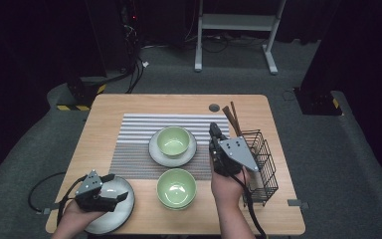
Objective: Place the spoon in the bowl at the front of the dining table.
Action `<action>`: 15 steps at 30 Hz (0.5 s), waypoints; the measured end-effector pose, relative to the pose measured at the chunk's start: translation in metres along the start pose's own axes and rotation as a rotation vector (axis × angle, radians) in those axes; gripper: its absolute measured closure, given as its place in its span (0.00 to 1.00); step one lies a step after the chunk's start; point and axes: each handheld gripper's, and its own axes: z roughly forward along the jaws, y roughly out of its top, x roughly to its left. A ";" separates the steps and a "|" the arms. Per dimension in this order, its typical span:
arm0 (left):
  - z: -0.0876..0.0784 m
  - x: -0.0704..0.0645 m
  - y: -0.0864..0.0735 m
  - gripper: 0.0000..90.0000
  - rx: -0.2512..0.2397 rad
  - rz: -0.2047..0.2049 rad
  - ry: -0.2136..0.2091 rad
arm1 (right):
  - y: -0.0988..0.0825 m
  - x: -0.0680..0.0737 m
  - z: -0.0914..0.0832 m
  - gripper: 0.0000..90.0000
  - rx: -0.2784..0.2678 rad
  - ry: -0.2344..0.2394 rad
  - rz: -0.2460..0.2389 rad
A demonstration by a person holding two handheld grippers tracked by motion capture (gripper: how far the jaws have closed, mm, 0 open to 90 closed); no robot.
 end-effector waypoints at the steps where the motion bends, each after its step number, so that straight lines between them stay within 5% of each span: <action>1: 0.000 0.000 0.000 0.16 0.002 0.004 0.000 | 0.000 0.000 0.001 0.98 0.001 0.002 0.002; 15: 0.001 0.001 0.001 0.16 0.002 -0.010 0.035 | -0.005 0.008 0.012 0.98 0.016 0.022 0.005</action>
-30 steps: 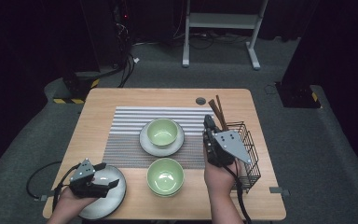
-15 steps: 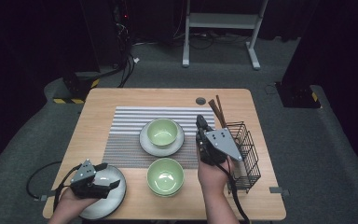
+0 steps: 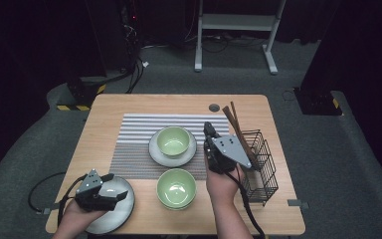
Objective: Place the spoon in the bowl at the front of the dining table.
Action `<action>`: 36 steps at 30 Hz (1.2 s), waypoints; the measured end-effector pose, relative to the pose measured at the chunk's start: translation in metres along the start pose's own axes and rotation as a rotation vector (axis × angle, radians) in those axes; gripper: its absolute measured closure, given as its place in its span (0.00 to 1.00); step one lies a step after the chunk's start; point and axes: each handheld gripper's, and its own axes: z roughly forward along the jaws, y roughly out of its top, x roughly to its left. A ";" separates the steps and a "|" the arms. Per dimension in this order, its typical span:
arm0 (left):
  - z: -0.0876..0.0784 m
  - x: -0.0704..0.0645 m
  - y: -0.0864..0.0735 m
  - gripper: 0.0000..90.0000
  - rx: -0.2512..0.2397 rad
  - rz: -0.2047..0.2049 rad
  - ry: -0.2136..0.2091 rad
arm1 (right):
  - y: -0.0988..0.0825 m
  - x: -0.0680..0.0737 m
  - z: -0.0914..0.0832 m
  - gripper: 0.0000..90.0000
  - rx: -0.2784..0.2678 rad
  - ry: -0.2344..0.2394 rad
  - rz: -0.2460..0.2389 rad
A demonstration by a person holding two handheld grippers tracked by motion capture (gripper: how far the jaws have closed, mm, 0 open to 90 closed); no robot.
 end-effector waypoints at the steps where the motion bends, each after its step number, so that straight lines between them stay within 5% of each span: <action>1: 0.000 0.000 0.000 0.16 0.001 0.004 -0.001 | 0.000 0.000 0.000 0.98 0.000 0.000 0.000; 36: -0.001 0.001 0.002 0.18 -0.026 -0.043 0.000 | -0.008 0.023 0.032 0.98 0.011 0.079 0.017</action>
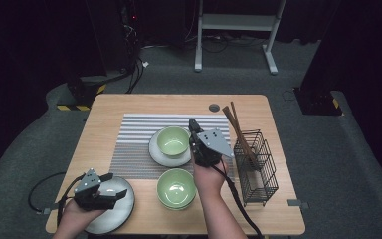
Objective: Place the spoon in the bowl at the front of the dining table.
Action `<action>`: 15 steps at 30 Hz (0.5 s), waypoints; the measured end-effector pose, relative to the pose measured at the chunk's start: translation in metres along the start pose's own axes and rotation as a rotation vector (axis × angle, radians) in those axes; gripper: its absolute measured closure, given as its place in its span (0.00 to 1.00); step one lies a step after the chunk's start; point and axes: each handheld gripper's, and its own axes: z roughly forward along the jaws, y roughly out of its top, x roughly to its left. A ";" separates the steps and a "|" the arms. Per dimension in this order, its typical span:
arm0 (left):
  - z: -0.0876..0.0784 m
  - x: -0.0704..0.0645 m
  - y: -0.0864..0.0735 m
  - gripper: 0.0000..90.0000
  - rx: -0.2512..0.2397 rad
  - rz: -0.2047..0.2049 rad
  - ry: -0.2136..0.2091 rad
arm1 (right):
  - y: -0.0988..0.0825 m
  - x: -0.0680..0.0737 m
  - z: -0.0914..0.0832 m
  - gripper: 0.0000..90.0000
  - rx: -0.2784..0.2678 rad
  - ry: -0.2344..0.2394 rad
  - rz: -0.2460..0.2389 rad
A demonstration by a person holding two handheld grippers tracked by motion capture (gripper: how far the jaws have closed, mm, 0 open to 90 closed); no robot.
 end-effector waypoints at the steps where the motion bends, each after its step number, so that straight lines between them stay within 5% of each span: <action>1: 0.000 0.000 0.000 0.19 -0.002 -0.006 -0.002 | 0.000 0.001 0.001 0.98 0.000 0.002 0.000; 8: 0.000 -0.002 -0.001 0.23 0.009 0.014 -0.004 | -0.001 0.007 0.008 0.98 0.002 0.018 0.002; 15: -0.001 -0.001 0.000 0.25 -0.018 -0.011 0.001 | -0.004 0.014 0.015 0.98 0.002 0.038 0.006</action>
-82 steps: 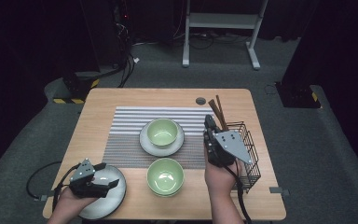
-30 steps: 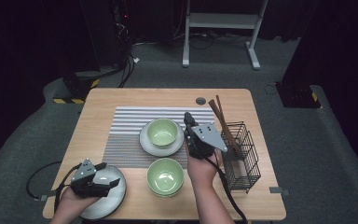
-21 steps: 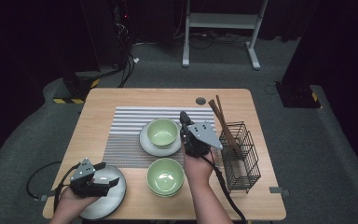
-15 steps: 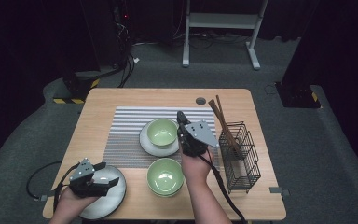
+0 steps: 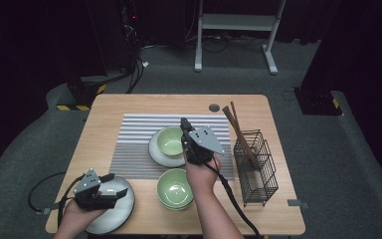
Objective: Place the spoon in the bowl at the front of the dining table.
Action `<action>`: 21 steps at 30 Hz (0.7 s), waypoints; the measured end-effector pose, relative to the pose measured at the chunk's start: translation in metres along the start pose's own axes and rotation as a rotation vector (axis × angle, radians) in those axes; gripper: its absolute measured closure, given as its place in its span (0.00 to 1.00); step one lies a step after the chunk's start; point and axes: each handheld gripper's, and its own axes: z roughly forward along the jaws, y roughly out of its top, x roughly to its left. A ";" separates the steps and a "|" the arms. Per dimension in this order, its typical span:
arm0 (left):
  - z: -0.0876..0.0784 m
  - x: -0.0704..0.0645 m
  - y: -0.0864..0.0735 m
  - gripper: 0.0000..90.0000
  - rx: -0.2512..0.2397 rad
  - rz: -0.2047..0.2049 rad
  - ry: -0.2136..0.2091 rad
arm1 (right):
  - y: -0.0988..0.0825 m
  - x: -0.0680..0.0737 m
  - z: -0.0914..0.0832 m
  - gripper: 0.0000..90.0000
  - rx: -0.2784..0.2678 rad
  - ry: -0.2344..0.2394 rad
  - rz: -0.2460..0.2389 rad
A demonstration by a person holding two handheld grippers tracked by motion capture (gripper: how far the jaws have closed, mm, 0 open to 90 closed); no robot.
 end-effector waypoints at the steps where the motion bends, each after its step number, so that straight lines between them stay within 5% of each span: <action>1: 0.000 0.000 0.000 0.25 0.001 -0.005 0.003 | 0.000 0.001 0.001 0.98 -0.002 0.003 -0.002; 21: 0.002 -0.002 -0.001 0.20 0.036 0.009 0.005 | -0.015 0.009 0.020 0.98 0.042 0.039 -0.005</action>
